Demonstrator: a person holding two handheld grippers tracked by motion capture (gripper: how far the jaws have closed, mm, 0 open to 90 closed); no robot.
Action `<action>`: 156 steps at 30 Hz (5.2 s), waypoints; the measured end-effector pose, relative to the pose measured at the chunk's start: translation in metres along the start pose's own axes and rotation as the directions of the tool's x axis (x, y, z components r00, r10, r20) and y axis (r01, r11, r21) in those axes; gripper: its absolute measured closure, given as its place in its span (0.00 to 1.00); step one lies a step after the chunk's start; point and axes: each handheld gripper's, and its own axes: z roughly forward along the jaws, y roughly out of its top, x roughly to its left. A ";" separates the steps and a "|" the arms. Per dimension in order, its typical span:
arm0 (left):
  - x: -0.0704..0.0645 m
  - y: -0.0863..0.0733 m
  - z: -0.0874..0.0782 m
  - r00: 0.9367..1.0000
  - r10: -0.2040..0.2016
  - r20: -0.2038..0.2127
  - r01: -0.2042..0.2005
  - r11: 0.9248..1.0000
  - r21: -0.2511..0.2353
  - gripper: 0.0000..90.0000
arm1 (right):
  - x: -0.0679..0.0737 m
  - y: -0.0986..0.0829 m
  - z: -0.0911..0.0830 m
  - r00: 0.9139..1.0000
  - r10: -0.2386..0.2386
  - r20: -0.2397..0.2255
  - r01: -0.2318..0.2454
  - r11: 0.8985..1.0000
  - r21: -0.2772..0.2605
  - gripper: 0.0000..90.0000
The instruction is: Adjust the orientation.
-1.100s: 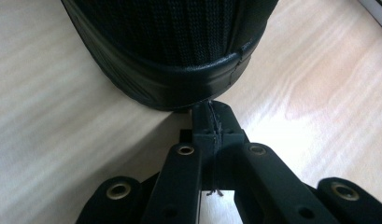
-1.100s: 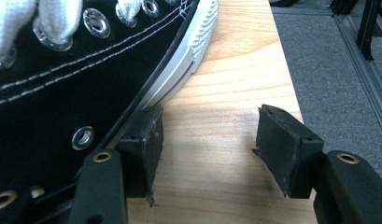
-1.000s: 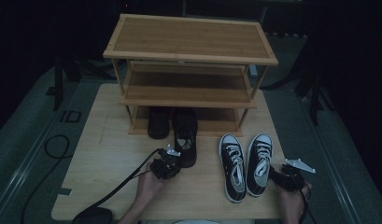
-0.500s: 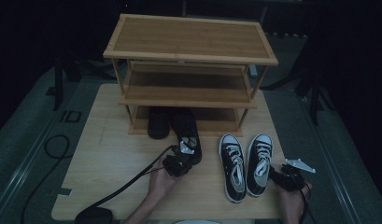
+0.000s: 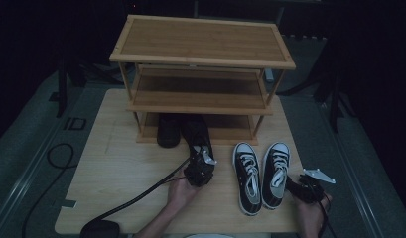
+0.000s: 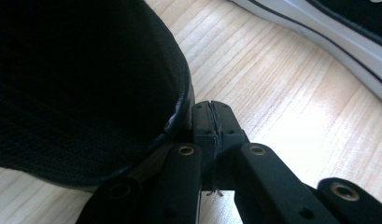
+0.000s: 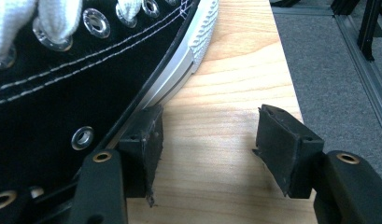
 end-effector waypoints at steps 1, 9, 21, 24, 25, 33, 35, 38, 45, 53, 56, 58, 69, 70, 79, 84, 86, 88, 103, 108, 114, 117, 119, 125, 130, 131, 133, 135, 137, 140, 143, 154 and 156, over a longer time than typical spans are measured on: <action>0.000 0.000 0.000 1.000 0.004 -0.003 -0.004 1.000 0.000 1.00 | 0.000 0.000 0.000 1.000 0.000 0.000 0.000 1.000 0.001 0.45; 0.003 0.001 -0.004 0.997 0.016 -0.080 -0.015 1.000 0.007 1.00 | 0.000 0.000 0.000 1.000 0.000 -0.001 0.000 1.000 0.001 0.45; 0.031 0.011 -0.020 0.994 -0.046 -0.100 0.043 0.999 -0.033 1.00 | 0.000 0.000 0.000 1.000 -0.001 -0.002 0.001 1.000 0.000 0.45; 0.033 0.011 -0.019 0.995 -0.055 -0.082 0.051 0.998 -0.039 1.00 | 0.000 0.000 0.000 1.000 -0.001 -0.002 0.001 1.000 0.000 0.45; 0.033 0.012 -0.019 0.996 -0.049 -0.080 0.046 0.998 -0.039 1.00 | 0.000 0.000 0.000 1.000 -0.001 -0.002 0.001 1.000 0.000 0.45; 0.035 0.015 -0.018 0.996 -0.052 -0.076 0.049 0.998 -0.048 1.00 | 0.000 0.000 0.000 1.000 -0.001 -0.002 0.001 1.000 0.001 0.45; 0.039 0.016 -0.019 0.992 -0.059 -0.109 0.054 0.997 -0.051 1.00 | 0.000 0.000 0.000 1.000 -0.001 -0.002 0.001 1.000 0.000 0.45; 0.048 0.018 -0.020 0.990 -0.082 -0.116 0.075 0.995 -0.058 1.00 | 0.000 0.000 0.000 1.000 -0.001 -0.002 0.001 1.000 0.000 0.45; 0.058 0.021 -0.020 0.984 -0.101 -0.147 0.092 0.994 -0.066 1.00 | 0.000 0.000 0.000 1.000 -0.001 -0.002 0.001 1.000 0.001 0.45; 0.064 0.026 -0.016 0.983 -0.106 -0.151 0.096 0.993 -0.072 1.00 | 0.000 0.000 0.000 1.000 -0.001 -0.002 0.001 1.000 0.000 0.45; 0.065 0.028 -0.014 0.982 -0.109 -0.154 0.098 0.992 -0.074 1.00 | 0.000 0.000 0.000 1.000 -0.001 -0.002 0.001 1.000 0.000 0.45; 0.066 0.029 -0.013 0.982 -0.112 -0.153 0.101 0.992 -0.078 1.00 | 0.000 0.000 0.000 1.000 -0.001 -0.003 0.001 1.000 0.000 0.45; 0.071 0.032 -0.010 0.981 -0.130 -0.147 0.117 0.989 -0.091 1.00 | 0.000 0.000 0.000 1.000 -0.001 -0.003 0.001 1.000 0.000 0.45; 0.072 0.033 -0.009 0.980 -0.128 -0.149 0.116 0.989 -0.090 1.00 | 0.000 0.000 0.000 1.000 -0.001 -0.003 0.001 1.000 0.000 0.45; 0.076 0.038 -0.005 0.976 -0.139 -0.167 0.125 0.988 -0.094 1.00 | 0.000 0.000 0.000 1.000 -0.001 -0.003 0.001 1.000 0.000 0.45; 0.077 0.039 -0.003 0.974 -0.153 -0.168 0.136 0.985 -0.105 1.00 | 0.000 0.000 0.000 1.000 -0.001 -0.003 0.001 1.000 0.000 0.45; 0.080 0.038 -0.002 0.974 -0.163 -0.158 0.145 0.982 -0.120 1.00 | 0.000 0.000 0.000 1.000 -0.002 -0.004 0.002 1.000 0.001 0.45; 0.079 0.038 -0.002 0.977 -0.158 -0.143 0.141 0.982 -0.123 0.96 | -0.001 0.000 0.000 1.000 -0.002 -0.004 0.002 1.000 0.001 0.45; 0.081 -0.005 -0.026 0.989 -0.098 -0.112 0.080 0.985 -0.155 0.74 | -0.001 0.000 0.000 1.000 -0.003 -0.005 0.003 1.000 0.001 0.45; 0.085 -0.020 -0.030 0.989 -0.096 -0.108 0.078 0.984 -0.160 0.73 | -0.001 0.000 0.000 1.000 -0.003 -0.005 0.003 1.000 0.000 0.45; 0.091 -0.037 -0.031 0.989 -0.104 -0.108 0.085 0.982 -0.166 0.72 | -0.001 0.000 0.000 1.000 -0.003 -0.006 0.003 1.000 0.000 0.45; 0.094 -0.042 -0.033 0.988 -0.115 -0.099 0.096 0.979 -0.181 0.71 | -0.001 0.000 0.000 1.000 -0.004 -0.006 0.004 1.000 0.000 0.45; 0.096 -0.045 -0.036 0.987 -0.114 -0.110 0.092 0.978 -0.185 0.71 | -0.001 0.000 0.000 1.000 -0.004 -0.006 0.004 1.000 0.000 0.45; 0.102 -0.056 -0.042 0.985 -0.133 -0.109 0.111 0.975 -0.191 0.69 | -0.001 0.000 0.000 1.000 -0.005 -0.007 0.005 1.000 0.000 0.45; 0.103 -0.062 -0.047 0.984 -0.138 -0.111 0.114 0.973 -0.202 0.68 | -0.001 0.001 0.000 1.000 -0.006 -0.007 0.006 1.000 0.003 0.45; 0.103 -0.063 -0.047 0.984 -0.141 -0.112 0.116 0.972 -0.204 0.68 | -0.001 0.001 0.000 1.000 -0.007 -0.007 0.007 1.000 0.006 0.45; 0.104 -0.065 -0.048 0.982 -0.154 -0.112 0.128 0.969 -0.213 0.68 | -0.001 0.001 0.000 1.000 -0.006 -0.007 0.006 1.000 0.008 0.45; 0.105 -0.066 -0.047 0.981 -0.162 -0.108 0.136 0.968 -0.212 0.68 | -0.001 0.003 0.000 1.000 -0.005 -0.006 0.005 1.000 0.021 0.46; 0.106 -0.066 -0.047 0.980 -0.165 -0.111 0.138 0.967 -0.215 0.67 | -0.001 0.004 -0.001 1.000 -0.007 -0.011 0.008 1.000 0.029 0.48; 0.106 -0.066 -0.046 0.979 -0.169 -0.113 0.141 0.966 -0.217 0.67 | 0.001 0.004 -0.002 1.000 -0.010 -0.021 0.011 0.999 0.039 0.52; 0.106 -0.066 -0.045 0.979 -0.171 -0.115 0.145 0.968 -0.205 0.67 | 0.001 0.005 -0.002 1.000 -0.012 -0.024 0.013 0.999 0.043 0.53; 0.107 -0.067 -0.040 0.978 -0.168 -0.127 0.144 0.973 -0.179 0.67 | 0.003 0.006 -0.004 0.999 -0.035 -0.017 0.035 0.998 0.044 0.55; 0.107 -0.068 -0.040 0.977 -0.168 -0.128 0.144 0.973 -0.179 0.67 | 0.003 0.006 -0.005 0.999 -0.035 -0.016 0.035 0.998 0.044 0.55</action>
